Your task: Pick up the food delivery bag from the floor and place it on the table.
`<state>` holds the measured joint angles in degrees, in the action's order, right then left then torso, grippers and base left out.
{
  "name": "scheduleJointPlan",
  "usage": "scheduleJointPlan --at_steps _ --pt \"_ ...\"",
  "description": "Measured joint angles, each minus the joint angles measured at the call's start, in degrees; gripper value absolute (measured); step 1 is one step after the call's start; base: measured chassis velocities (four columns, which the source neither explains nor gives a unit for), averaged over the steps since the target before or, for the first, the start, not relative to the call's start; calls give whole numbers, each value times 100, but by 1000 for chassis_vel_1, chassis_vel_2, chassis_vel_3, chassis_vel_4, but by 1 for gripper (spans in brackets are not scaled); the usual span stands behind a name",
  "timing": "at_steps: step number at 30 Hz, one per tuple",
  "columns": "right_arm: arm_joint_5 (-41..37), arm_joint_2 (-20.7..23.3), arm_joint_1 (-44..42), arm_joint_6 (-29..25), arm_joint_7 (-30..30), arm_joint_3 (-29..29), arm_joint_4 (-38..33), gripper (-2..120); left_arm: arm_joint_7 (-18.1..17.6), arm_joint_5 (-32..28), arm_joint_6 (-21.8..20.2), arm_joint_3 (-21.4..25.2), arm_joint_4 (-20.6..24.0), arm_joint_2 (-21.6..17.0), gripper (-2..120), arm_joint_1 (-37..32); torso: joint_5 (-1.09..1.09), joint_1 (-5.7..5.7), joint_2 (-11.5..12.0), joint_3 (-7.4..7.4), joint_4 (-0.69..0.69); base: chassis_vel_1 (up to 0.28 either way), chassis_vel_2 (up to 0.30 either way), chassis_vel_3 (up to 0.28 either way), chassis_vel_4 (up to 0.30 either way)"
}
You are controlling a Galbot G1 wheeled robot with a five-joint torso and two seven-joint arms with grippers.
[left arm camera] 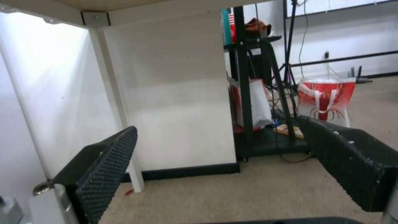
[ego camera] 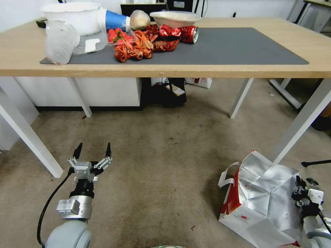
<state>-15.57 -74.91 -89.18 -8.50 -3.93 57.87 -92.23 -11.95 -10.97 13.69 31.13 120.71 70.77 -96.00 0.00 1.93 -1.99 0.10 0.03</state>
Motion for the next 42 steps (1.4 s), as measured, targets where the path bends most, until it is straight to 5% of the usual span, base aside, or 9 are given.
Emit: scheduleJointPlan --at_steps 21,42 --pt "-261 -393 -603 51 -297 -284 -2043 0 -10 -201 -89 11 125 8 96 -45 0 0 0 0 0 0 0 0 0" --pt "-224 -351 -818 78 -746 -586 -3029 0 -24 -204 -109 11 37 21 96 12 0 0 0 0 0 0 0 0 0"
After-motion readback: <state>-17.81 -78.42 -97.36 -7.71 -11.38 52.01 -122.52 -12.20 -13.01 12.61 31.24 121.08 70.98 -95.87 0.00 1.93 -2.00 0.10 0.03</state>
